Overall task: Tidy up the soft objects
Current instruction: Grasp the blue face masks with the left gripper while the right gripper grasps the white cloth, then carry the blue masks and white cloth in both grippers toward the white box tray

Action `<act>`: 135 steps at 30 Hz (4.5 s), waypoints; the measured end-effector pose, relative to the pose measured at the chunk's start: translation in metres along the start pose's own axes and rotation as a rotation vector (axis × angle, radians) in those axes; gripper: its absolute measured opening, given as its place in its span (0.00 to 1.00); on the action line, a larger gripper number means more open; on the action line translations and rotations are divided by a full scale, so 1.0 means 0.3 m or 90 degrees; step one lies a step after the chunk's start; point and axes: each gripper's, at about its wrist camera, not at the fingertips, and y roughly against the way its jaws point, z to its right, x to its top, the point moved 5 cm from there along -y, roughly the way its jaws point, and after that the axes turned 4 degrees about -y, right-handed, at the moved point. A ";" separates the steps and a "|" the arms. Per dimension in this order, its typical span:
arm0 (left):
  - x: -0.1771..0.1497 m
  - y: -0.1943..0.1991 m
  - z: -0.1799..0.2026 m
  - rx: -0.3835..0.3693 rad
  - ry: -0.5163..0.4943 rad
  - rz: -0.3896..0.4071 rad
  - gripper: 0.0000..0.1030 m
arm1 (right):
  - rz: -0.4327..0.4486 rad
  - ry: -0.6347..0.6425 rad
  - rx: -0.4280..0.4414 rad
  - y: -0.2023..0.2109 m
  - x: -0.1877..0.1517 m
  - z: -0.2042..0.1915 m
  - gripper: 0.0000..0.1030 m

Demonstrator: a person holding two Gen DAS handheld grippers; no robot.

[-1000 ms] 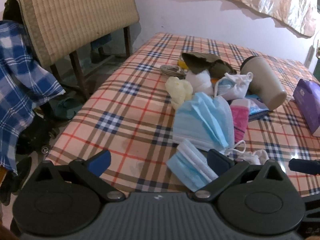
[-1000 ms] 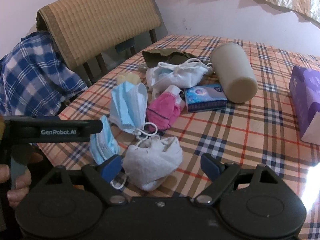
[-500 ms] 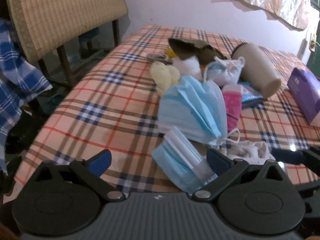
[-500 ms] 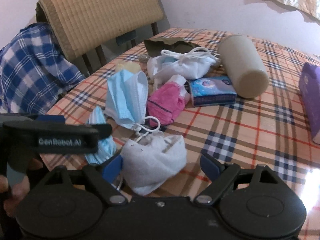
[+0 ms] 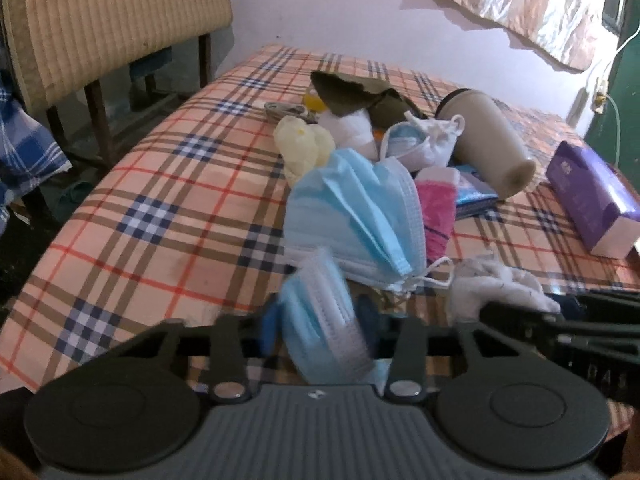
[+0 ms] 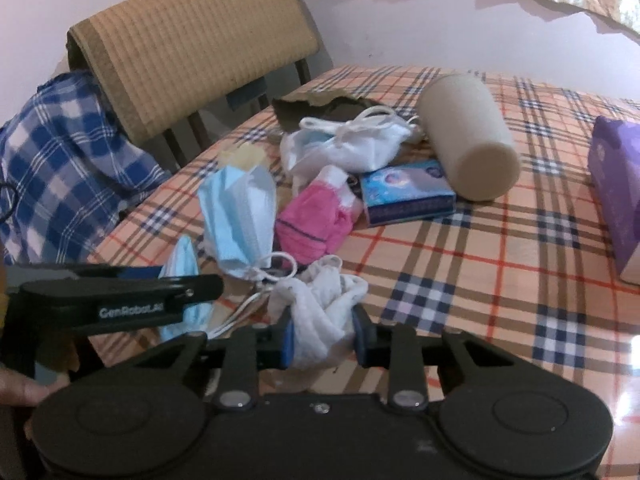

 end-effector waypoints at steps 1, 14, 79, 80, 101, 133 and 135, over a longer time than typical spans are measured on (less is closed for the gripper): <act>0.002 0.007 0.001 -0.003 0.000 0.002 0.35 | 0.004 -0.004 -0.001 0.008 0.005 0.004 0.34; 0.083 0.107 0.038 0.015 -0.031 0.050 0.33 | 0.055 -0.015 -0.003 0.107 0.079 0.011 0.34; 0.421 0.083 0.404 -0.066 -0.111 0.111 0.33 | 0.116 -0.101 -0.196 0.355 0.365 0.393 0.34; 0.423 0.081 0.414 -0.068 -0.114 0.112 0.33 | 0.116 -0.102 -0.197 0.358 0.365 0.401 0.34; 0.454 0.038 0.587 -0.110 -0.137 0.109 0.33 | 0.130 -0.138 -0.237 0.433 0.362 0.585 0.34; 0.464 -0.010 0.914 -0.194 -0.196 0.101 0.33 | 0.138 -0.188 -0.296 0.539 0.318 0.853 0.34; 0.461 -0.016 0.937 -0.198 -0.202 0.100 0.33 | 0.138 -0.191 -0.302 0.545 0.315 0.873 0.34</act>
